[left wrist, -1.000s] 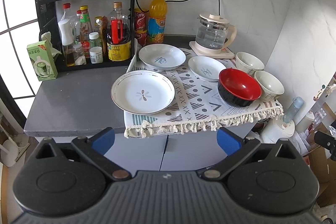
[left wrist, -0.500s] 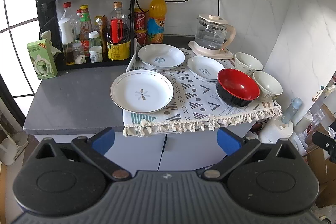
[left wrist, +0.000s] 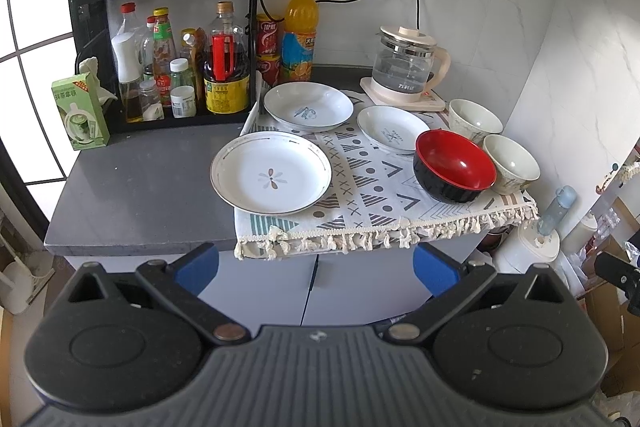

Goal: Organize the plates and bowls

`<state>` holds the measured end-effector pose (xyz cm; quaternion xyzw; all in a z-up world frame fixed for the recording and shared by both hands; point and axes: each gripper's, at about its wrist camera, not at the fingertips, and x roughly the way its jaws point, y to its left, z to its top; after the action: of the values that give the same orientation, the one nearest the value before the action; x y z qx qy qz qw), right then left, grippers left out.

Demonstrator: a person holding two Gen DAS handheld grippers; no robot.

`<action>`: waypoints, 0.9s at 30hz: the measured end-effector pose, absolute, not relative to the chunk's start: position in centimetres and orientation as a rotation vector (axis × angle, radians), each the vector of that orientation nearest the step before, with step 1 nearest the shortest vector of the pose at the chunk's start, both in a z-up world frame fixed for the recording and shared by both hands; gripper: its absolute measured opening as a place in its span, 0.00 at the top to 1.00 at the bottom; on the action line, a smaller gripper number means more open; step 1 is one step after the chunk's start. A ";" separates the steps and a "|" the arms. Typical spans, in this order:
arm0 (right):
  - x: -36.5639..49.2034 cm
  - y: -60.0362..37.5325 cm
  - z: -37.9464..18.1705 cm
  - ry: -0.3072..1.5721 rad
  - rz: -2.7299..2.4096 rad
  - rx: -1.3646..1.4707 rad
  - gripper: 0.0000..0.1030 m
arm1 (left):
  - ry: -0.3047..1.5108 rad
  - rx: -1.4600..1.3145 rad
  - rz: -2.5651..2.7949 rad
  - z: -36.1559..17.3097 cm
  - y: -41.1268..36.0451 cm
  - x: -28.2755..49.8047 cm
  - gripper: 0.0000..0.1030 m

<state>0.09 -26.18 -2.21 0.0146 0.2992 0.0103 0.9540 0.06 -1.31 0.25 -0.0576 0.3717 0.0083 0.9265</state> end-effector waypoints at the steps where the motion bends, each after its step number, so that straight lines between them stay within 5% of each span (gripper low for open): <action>1: 0.2 -26.2 -2.2 0.608 0.021 0.031 0.00 | 0.762 -0.119 0.017 0.3 -1.2 0.2 0.01; 27: 1.0 -26.5 -2.3 0.617 0.028 0.023 0.00 | 0.765 -0.119 0.015 0.5 -1.7 1.2 0.01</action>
<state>0.95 -26.45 -2.33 0.0112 0.3036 0.0136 0.9526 1.15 -1.68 0.47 -0.0579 0.3729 0.0074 0.9260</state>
